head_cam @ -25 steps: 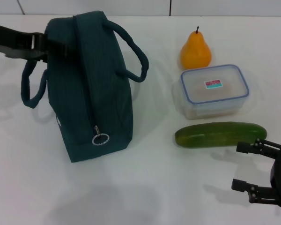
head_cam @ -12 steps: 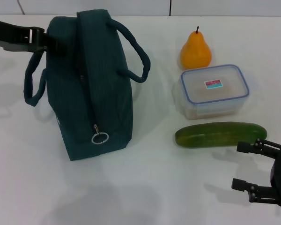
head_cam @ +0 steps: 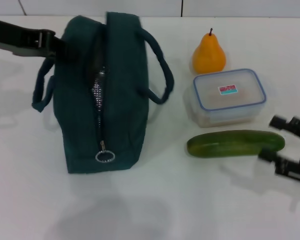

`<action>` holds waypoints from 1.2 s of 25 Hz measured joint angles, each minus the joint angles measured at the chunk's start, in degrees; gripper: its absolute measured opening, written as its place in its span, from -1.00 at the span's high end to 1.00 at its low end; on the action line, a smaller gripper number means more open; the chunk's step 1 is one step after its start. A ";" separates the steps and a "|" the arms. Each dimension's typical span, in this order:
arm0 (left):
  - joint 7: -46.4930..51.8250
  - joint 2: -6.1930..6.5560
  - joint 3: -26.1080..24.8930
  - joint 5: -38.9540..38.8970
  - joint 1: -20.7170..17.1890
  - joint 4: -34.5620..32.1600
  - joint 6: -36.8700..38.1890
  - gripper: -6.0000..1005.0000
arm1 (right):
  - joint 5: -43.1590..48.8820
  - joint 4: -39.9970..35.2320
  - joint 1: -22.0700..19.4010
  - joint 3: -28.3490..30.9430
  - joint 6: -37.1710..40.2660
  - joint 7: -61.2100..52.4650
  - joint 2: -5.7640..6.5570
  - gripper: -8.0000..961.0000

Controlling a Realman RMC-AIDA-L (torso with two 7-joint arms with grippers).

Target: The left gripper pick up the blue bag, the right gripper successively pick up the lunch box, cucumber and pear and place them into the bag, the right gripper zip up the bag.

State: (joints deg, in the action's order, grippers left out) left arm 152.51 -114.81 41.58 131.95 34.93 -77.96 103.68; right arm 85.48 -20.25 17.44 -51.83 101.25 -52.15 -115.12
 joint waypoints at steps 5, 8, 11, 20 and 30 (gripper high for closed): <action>2.35 0.47 -0.01 -4.72 0.35 -0.25 2.85 0.89 | -12.73 8.81 0.15 -0.02 0.05 -5.74 0.07 -0.67; 4.14 1.03 -0.01 -6.23 0.68 -0.32 3.93 0.89 | -20.56 13.63 0.20 -0.02 -0.45 -11.67 0.07 -0.67; 5.04 1.42 -0.01 -8.05 0.88 -0.33 4.93 0.89 | -25.86 15.97 -0.03 -0.02 -2.30 -19.72 0.01 -0.67; 4.84 1.03 1.09 -8.70 0.71 0.13 4.96 0.89 | -28.80 17.10 2.02 -0.61 -15.90 -38.79 -0.30 -0.67; 4.23 0.99 1.32 -7.66 0.94 0.18 4.52 0.89 | -28.62 18.75 7.20 -2.19 -25.54 -42.21 -0.87 -0.66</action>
State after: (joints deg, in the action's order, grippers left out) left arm 156.74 -113.82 42.89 124.29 35.87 -77.78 108.20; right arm 56.86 -1.50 24.65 -54.02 75.71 -94.35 -115.99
